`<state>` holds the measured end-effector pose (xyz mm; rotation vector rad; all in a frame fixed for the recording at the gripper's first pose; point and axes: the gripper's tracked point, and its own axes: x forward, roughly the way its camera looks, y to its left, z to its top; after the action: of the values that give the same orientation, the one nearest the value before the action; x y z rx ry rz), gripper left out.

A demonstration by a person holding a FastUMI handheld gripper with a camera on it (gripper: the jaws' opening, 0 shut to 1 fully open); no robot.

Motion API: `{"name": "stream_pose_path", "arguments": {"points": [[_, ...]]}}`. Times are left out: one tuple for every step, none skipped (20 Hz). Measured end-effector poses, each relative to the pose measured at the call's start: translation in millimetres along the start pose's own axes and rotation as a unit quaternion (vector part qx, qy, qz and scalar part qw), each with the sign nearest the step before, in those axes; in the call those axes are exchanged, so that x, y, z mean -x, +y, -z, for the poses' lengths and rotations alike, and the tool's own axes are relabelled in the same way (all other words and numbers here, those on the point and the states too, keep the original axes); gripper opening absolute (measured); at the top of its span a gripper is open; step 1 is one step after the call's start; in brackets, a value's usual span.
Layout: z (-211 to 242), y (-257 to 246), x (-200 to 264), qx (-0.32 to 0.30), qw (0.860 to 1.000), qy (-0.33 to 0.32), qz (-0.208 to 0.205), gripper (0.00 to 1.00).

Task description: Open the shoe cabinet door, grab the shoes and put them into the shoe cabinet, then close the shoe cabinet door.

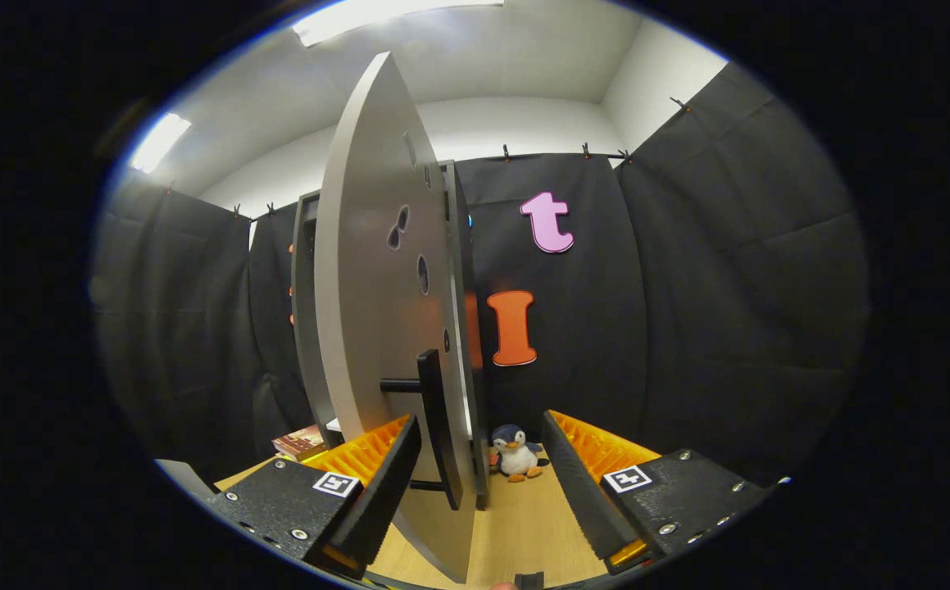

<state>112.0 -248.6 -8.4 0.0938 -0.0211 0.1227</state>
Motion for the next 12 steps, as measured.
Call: {"name": "stream_pose_path", "arguments": {"points": [[-0.4, 1.8, -1.1, 0.000, 1.000, -0.001, -0.003, 0.92], [-1.4, 16.2, 5.8, 0.000, 1.000, -0.002, -0.006, 0.92], [-1.1, 21.0, 5.4, 0.001, 1.000, -0.003, -0.009, 0.91], [-0.5, 27.1, 5.2, 0.000, 1.000, -0.003, -0.014, 0.90], [0.9, 33.9, 4.8, -0.002, 1.000, -0.002, -0.021, 0.90], [2.4, 41.2, 4.6, -0.005, 1.000, -0.001, -0.029, 0.90], [4.1, 48.6, 4.1, -0.006, 0.999, 0.001, -0.037, 0.90], [3.9, 54.4, 3.5, -0.006, 0.999, 0.001, -0.042, 0.90], [3.9, 59.3, 2.6, -0.005, 0.999, 0.000, -0.046, 0.90], [4.8, 65.0, 2.1, -0.004, 0.999, 0.001, -0.050, 0.90], [5.9, 71.6, 0.3, -0.003, 0.999, 0.001, -0.054, 0.90], [5.5, 76.7, -1.1, -0.003, 0.998, 0.001, -0.059, 0.90]]}}
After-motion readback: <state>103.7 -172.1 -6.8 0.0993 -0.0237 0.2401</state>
